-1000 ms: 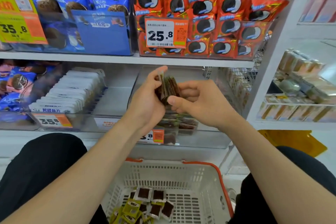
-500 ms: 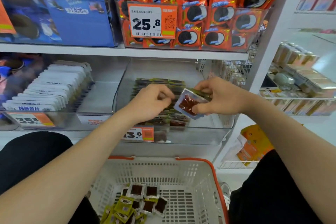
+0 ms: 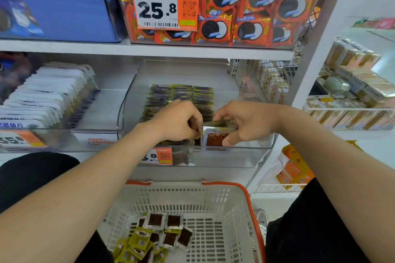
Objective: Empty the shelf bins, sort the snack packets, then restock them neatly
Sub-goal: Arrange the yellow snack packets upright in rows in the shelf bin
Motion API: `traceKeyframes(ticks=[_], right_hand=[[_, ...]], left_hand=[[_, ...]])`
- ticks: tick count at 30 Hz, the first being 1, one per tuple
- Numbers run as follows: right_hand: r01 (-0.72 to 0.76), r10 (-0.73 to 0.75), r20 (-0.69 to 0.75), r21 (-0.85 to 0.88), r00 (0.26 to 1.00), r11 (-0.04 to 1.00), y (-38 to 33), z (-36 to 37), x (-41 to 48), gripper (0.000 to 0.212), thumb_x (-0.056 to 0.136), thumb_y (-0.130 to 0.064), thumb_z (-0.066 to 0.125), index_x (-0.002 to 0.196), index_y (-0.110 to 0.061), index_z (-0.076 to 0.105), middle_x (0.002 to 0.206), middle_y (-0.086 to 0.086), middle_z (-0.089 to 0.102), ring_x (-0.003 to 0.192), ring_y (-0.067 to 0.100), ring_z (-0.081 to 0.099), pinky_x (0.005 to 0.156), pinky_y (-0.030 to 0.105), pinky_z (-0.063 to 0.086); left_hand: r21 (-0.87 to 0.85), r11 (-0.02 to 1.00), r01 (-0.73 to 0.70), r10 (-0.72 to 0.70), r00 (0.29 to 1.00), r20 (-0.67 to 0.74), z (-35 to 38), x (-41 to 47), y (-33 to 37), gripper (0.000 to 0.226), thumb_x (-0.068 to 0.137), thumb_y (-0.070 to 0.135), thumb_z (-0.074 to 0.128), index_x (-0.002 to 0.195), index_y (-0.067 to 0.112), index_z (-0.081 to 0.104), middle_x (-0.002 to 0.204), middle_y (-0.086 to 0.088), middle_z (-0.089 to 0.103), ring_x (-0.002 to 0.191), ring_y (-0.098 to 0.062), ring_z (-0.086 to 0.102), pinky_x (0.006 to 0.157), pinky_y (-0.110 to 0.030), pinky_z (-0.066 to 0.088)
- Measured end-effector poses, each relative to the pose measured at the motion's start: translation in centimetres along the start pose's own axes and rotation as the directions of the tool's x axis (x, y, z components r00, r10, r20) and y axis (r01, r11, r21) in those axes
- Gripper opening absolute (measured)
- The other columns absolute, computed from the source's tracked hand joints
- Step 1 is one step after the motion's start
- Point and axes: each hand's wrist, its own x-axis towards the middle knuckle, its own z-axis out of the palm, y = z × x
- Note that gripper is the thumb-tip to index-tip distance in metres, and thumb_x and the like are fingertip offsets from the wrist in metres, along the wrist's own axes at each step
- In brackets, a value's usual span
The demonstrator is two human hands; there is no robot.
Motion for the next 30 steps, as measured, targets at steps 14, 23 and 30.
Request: traceKeyframes(ticks=[14,23,30], right_hand=[[-0.295,0.305,0.020,-0.193,0.952,0.936,-2.9,2.9,2.9,0.072,0.065,-0.018,0.100,0.121,-0.014,0.055,0.116,0.008,0.064,0.096,0.025,0.066,0.075,0.035,0.060],[-0.334,0.328,0.074,0.316,0.942,0.888,-1.5,1.4,1.3,0.022,0.087,-0.017,0.084,0.102,-0.006,0.074,0.084,0.004,0.074,0.076,0.018,0.075,0.074,0.029,0.062],[-0.415,0.449,0.067,0.521,0.891,0.746,-1.4,1.8,1.4,0.043,0.089,-0.033,0.083,0.109,0.004,0.072,0.091,0.013,0.080,0.084,0.020,0.079,0.081,0.034,0.065]], left_hand=[[-0.228,0.970,0.090,-0.084,0.996,0.037,0.1,-1.7,0.6,0.018,0.075,0.037,0.094,0.084,0.027,0.081,0.080,0.016,0.072,0.070,0.012,0.059,0.060,-0.008,0.039],[-0.171,0.985,0.017,-0.014,1.000,0.020,-0.6,-1.6,0.2,0.012,0.080,0.037,0.090,0.088,0.035,0.081,0.088,0.019,0.075,0.084,0.003,0.065,0.068,-0.013,0.048],[-0.098,0.994,-0.043,0.045,0.999,0.015,0.5,-1.0,0.9,0.008,0.085,0.027,0.087,0.091,0.031,0.085,0.070,0.024,0.071,0.072,0.005,0.065,0.064,-0.007,0.044]])
